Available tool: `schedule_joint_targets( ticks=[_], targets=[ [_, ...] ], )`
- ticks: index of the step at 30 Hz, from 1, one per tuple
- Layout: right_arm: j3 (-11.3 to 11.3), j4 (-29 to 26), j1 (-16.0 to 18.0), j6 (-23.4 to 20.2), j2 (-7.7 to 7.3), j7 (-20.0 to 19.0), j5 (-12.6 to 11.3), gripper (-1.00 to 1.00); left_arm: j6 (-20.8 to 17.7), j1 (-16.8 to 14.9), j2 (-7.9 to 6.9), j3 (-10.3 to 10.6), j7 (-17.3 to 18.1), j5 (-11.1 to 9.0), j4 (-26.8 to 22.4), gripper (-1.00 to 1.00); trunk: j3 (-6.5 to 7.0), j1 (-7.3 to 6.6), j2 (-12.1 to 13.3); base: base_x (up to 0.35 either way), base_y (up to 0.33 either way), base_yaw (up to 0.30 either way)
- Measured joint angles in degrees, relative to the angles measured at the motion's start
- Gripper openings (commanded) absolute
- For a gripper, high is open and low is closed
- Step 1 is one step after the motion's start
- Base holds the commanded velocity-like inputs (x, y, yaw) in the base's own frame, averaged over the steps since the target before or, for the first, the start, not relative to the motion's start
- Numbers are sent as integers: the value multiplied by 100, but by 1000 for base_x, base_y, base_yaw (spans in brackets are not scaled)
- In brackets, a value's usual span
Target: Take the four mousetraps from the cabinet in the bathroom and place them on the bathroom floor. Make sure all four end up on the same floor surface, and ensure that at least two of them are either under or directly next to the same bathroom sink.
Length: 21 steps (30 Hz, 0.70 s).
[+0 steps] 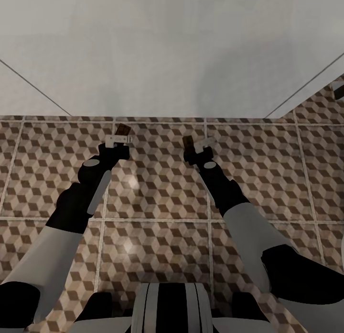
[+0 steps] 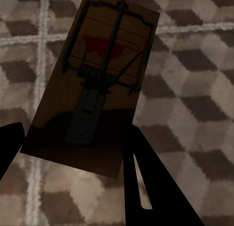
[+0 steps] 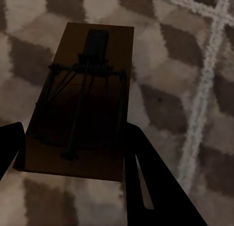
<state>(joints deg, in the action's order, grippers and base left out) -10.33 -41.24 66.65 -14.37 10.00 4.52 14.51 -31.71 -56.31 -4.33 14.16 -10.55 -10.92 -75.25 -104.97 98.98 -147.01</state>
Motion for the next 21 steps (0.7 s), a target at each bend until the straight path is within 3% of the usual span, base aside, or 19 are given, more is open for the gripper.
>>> schedule_joint_targets(
  ticks=[21],
  targets=[
    [0,0,-3,-1,0,0,8,-100,0,17,0,0,0,0,0,-100,0,44,-23,0,0,0]
  ],
)
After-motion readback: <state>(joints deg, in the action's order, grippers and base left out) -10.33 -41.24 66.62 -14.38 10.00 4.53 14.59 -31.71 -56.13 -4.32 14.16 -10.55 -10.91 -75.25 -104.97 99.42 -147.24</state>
